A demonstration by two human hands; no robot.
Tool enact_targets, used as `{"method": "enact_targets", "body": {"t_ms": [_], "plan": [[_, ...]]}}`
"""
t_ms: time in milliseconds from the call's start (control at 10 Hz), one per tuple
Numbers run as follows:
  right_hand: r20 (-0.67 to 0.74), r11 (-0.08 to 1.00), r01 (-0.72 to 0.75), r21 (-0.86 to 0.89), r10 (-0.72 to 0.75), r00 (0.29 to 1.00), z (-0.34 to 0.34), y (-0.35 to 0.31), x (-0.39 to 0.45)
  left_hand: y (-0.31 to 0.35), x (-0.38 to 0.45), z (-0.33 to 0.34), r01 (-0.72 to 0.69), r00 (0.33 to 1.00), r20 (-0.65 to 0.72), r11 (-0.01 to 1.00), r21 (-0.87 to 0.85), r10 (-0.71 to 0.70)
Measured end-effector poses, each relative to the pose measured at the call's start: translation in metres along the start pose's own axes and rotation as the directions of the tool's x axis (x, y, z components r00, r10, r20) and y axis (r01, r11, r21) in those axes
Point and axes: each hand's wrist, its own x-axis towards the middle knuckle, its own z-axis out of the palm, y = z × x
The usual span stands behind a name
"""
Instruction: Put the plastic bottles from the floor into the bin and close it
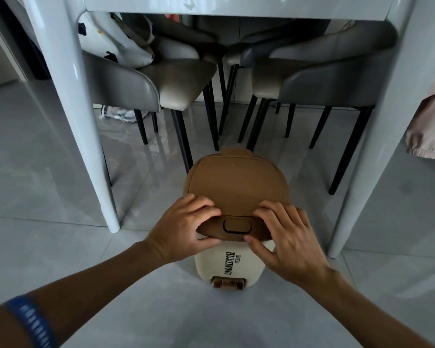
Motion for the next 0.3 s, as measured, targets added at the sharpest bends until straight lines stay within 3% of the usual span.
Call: {"method": "enact_targets", "body": {"t_ms": [200,300], "plan": [[-0.019,0.99,0.138,0.025,-0.137,0.99,0.001,-0.017,-0.006,0.012,0.0,-0.005,0.051,0.997,0.051,0.999,-0.006,-0.051],[-0.068,0.986,0.105,0.127,-0.097,0.993,-0.015,-0.017,-0.006,0.012,0.004,-0.03,0.036,0.999,-0.015,0.996,-0.084,-0.037]]}}
